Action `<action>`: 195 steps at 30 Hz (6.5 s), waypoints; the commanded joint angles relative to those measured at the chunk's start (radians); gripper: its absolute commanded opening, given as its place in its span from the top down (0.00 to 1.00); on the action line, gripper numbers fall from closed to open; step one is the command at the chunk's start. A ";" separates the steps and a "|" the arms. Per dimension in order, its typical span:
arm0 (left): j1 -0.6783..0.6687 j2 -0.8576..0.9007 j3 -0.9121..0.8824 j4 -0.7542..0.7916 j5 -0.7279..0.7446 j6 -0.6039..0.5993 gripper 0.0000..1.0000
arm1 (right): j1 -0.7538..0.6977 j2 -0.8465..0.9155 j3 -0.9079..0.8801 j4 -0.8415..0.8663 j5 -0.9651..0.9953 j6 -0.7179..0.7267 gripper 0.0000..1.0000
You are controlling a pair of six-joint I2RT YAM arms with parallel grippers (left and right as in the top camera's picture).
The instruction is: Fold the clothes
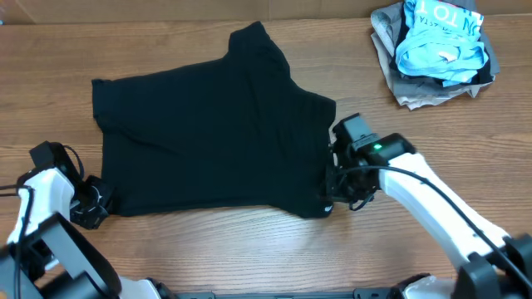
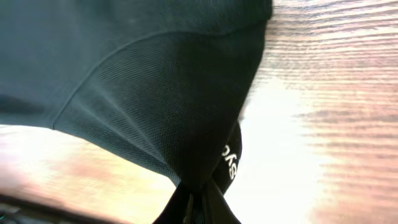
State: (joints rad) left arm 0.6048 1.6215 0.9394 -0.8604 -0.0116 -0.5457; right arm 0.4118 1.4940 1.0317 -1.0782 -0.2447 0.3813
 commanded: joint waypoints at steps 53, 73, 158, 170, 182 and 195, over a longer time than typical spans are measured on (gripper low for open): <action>-0.163 0.016 0.032 0.564 -0.109 -0.010 0.96 | -0.007 0.226 0.077 0.858 0.186 -0.030 0.96; -0.160 0.196 0.032 0.699 -0.119 -0.045 0.96 | -0.105 0.248 0.077 0.911 0.161 -0.049 0.96; -0.369 0.118 0.045 0.258 -0.048 0.300 0.00 | -0.176 0.230 0.090 0.324 0.063 -0.145 0.96; -0.370 0.118 0.045 0.152 -0.075 0.307 0.00 | -0.189 0.066 0.089 0.101 0.063 -0.146 0.95; -0.404 0.117 0.203 0.050 0.090 0.438 0.11 | -0.189 0.066 0.089 0.150 0.063 -0.145 0.67; -0.415 0.118 0.209 0.154 -0.047 0.472 0.32 | -0.189 0.066 0.089 0.182 0.063 -0.145 0.27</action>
State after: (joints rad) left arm 0.1936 1.7355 1.1591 -0.7303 0.0093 -0.0948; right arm 0.2234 1.5772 1.1198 -0.9161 -0.1825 0.2352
